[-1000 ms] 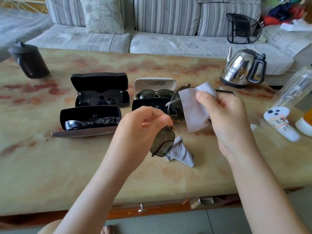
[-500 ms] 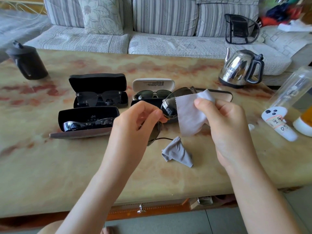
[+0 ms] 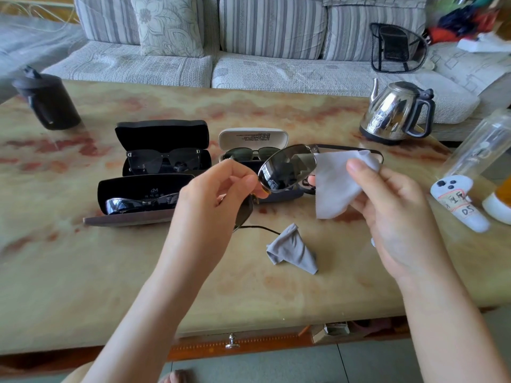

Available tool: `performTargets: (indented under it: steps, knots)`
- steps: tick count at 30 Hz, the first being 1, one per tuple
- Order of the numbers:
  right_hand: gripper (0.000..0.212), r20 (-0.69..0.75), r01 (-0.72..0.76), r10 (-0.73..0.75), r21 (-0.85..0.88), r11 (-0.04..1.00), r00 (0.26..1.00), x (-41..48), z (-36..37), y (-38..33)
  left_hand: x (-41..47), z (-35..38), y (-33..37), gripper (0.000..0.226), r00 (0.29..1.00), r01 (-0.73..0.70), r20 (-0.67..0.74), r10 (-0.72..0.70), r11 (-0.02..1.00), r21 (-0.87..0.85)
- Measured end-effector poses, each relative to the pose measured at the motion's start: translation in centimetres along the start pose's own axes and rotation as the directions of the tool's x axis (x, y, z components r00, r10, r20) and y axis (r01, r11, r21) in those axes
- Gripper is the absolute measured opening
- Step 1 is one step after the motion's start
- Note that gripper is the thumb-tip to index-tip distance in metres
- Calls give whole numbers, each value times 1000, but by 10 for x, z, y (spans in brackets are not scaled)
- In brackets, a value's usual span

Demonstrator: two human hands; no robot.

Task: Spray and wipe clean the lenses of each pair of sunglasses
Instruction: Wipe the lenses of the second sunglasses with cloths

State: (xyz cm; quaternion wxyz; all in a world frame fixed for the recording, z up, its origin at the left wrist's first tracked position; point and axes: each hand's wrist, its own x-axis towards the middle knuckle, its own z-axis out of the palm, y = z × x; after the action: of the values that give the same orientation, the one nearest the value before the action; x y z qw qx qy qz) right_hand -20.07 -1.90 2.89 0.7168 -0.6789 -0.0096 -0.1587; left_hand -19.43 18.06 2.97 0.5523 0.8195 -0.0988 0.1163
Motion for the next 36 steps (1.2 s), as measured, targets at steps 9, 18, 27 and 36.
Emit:
performTargets:
  steps: [9,18,27,36]
  knots:
    - [23,-22,20,-20,-6,1000,1000,0,2,-4,0,-2,2,20,1000,15,13,-15,1000,18]
    - [23,176,323,-271,-496,806,946,27,2,-42,0,-3,3,20,997,-66,53,61,992,105]
    - [72,558,287,254,-703,651,790,23,24,-66,-1,0,2,11,961,-277,50,273,949,151]
    - [27,579,271,392,-746,609,715,23,27,-84,-2,5,3,10,910,-398,-8,415,878,267]
